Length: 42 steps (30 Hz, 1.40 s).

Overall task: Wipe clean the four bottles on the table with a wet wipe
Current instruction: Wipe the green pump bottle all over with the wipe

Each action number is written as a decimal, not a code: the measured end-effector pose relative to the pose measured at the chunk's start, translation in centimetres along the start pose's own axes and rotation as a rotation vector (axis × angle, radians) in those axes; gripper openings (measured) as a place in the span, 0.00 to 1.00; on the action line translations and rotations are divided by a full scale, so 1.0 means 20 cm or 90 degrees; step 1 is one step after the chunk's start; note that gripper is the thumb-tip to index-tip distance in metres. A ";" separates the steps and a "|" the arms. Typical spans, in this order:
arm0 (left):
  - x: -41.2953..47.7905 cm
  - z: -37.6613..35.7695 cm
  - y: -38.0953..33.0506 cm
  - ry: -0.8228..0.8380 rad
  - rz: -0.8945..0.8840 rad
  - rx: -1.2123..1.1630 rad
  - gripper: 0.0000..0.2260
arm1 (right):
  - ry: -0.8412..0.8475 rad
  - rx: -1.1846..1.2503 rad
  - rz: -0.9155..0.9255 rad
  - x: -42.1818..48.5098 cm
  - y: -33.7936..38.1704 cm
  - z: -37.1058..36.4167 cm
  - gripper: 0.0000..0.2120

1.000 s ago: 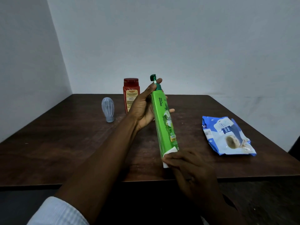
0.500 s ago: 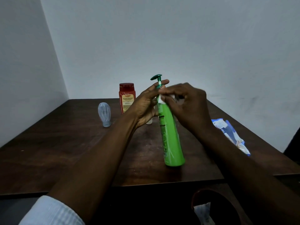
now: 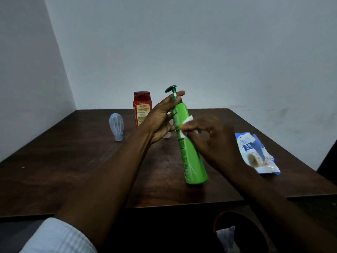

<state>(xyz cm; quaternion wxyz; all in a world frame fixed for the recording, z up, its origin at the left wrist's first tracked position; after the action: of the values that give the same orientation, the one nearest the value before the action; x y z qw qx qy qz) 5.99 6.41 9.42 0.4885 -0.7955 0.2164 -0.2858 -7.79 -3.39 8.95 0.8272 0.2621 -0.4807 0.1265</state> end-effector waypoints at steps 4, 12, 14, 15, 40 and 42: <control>-0.01 0.02 0.00 0.000 0.008 -0.017 0.12 | 0.049 0.003 0.015 -0.22 0.02 0.04 0.09; -0.02 0.01 -0.03 0.010 -0.009 0.003 0.16 | 0.102 -0.013 0.033 -0.49 0.01 0.09 0.08; -0.01 0.00 -0.04 0.011 -0.012 0.014 0.17 | 0.107 -0.011 0.033 -0.51 0.01 0.08 0.09; -0.02 0.00 -0.04 0.011 -0.014 0.016 0.17 | 0.106 -0.013 0.033 -0.52 0.00 0.08 0.08; 0.03 -0.06 -0.08 0.040 -0.018 0.089 0.16 | -0.033 -0.042 0.027 0.27 -0.07 0.04 0.08; 0.04 -0.05 -0.07 0.053 -0.013 0.055 0.17 | -0.027 -0.038 0.014 0.32 -0.08 0.03 0.08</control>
<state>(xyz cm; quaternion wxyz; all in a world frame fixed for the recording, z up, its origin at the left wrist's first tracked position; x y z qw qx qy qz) 6.02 5.79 11.28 0.5100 -0.7632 0.2157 -0.3331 -4.30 -5.38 14.15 0.8229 0.2343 -0.5045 0.1154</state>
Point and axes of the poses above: each hand's wrist, its own x-axis towards the middle knuckle, its own z-axis out of the back of the hand, y = z × x, the point moved 4 cm from there along x, towards the middle knuckle, and after that the axes turned 2 degrees about -x, right-handed, at the moved point
